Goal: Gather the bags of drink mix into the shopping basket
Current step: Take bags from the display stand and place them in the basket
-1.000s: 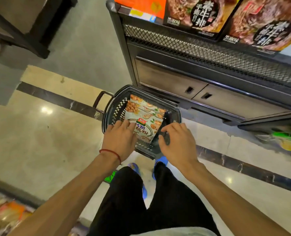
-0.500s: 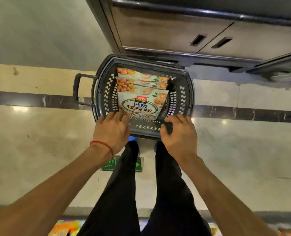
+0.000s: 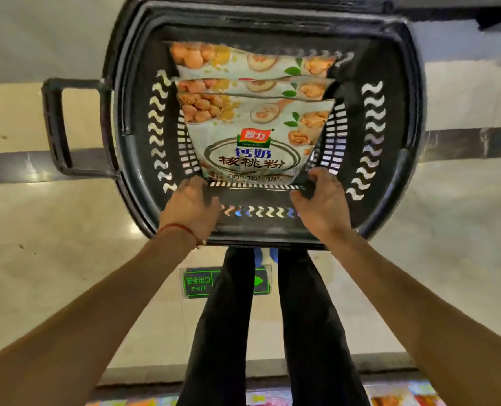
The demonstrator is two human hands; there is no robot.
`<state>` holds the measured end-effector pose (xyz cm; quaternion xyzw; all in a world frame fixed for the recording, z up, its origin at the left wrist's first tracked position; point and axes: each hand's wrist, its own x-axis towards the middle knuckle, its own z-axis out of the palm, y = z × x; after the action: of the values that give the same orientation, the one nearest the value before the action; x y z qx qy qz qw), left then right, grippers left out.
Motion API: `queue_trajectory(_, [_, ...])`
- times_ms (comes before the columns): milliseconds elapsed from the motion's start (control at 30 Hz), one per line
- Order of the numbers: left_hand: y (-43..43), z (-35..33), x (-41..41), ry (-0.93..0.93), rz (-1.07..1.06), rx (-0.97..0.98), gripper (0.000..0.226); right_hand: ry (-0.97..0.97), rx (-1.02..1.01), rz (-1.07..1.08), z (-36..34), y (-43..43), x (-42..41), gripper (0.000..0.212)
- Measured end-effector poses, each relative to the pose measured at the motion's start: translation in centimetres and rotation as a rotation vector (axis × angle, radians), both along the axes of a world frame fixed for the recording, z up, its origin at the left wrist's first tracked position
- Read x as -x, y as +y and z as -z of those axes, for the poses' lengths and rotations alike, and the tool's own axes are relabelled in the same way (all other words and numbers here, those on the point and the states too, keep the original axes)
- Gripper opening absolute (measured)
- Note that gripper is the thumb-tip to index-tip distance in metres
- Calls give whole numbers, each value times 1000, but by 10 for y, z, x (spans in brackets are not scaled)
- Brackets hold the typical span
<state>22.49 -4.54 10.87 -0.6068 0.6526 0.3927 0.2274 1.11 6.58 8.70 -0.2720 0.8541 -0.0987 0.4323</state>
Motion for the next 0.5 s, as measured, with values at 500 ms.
queue_trajectory(500, [-45,180,11,139,-473,3,78,-220,66,390,152,-28,17,70])
